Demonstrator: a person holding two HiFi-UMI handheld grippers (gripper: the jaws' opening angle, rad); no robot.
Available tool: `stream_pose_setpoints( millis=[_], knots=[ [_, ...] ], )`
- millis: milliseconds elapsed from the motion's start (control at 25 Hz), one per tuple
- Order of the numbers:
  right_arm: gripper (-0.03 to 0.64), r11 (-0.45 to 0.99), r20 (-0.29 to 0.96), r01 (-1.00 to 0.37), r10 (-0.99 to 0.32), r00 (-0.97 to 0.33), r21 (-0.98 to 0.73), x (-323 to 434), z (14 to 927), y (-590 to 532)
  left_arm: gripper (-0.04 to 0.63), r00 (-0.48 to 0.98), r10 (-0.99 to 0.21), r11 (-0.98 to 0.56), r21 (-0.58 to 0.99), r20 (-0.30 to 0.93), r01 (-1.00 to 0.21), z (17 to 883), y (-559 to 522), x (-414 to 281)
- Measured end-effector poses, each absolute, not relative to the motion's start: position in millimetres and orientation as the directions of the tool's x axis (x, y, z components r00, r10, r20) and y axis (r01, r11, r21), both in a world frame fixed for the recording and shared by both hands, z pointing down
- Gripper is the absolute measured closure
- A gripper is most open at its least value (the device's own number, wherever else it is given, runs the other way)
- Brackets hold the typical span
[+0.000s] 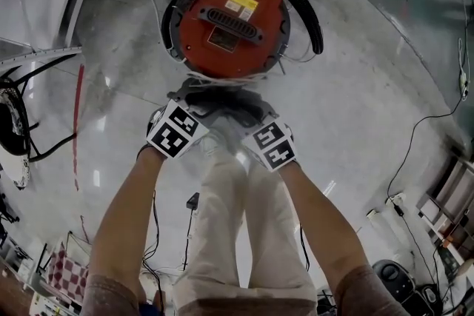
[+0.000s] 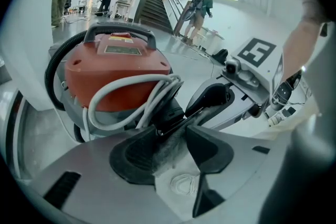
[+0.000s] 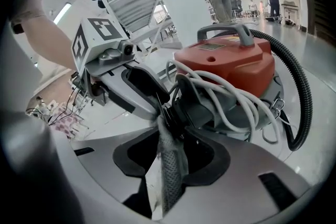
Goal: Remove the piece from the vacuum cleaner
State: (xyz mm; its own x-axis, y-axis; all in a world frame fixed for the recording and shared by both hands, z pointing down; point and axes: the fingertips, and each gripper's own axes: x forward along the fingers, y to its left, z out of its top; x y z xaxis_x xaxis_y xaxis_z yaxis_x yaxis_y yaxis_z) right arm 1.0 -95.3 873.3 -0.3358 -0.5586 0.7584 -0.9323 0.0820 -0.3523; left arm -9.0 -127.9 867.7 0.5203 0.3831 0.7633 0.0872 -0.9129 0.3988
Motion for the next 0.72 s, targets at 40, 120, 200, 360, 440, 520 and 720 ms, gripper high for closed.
stream_pose_setpoints(
  millis=[40,120,200,360,440,520,720],
  knots=[
    [0.488,0.074,0.761,-0.932,-0.556,-0.334,-0.354,1.0,872.7,-94.7,0.416,0.522,0.383,-0.911,0.405,0.762,0.077,867.7,-127.6,-9.7],
    [0.491,0.061,0.764,-0.932,-0.555,-0.329,-0.357,1.0,872.2,-93.7,0.422,0.524,0.383,-0.906,0.42,0.761,0.053,868.4,-126.8,-11.6],
    [0.5,0.054,0.767,-0.933,-0.553,-0.325,-0.357,-0.3,872.8,-91.5,0.425,0.524,0.383,-0.9,0.436,0.761,0.024,869.8,-124.3,-15.4],
    [0.508,0.067,0.777,-0.939,-0.543,-0.318,-0.338,-6.5,874.0,-86.3,0.431,0.53,0.369,-0.893,0.449,0.763,-0.025,870.7,-119.0,-24.0],
    [0.512,0.064,0.779,-0.941,-0.542,-0.313,-0.334,-7.9,874.7,-86.7,0.434,0.532,0.356,-0.896,0.443,0.768,-0.04,870.9,-119.8,-25.8],
    [0.515,0.054,0.779,-0.939,-0.543,-0.313,-0.339,-8.1,875.2,-87.4,0.439,0.53,0.348,-0.898,0.437,0.773,-0.048,871.0,-120.8,-26.4],
    [0.518,0.029,0.776,-0.932,-0.545,-0.319,-0.362,-9.9,874.3,-84.4,0.442,0.529,0.341,-0.898,0.436,0.777,-0.061,868.8,-118.5,-29.1]
  ],
)
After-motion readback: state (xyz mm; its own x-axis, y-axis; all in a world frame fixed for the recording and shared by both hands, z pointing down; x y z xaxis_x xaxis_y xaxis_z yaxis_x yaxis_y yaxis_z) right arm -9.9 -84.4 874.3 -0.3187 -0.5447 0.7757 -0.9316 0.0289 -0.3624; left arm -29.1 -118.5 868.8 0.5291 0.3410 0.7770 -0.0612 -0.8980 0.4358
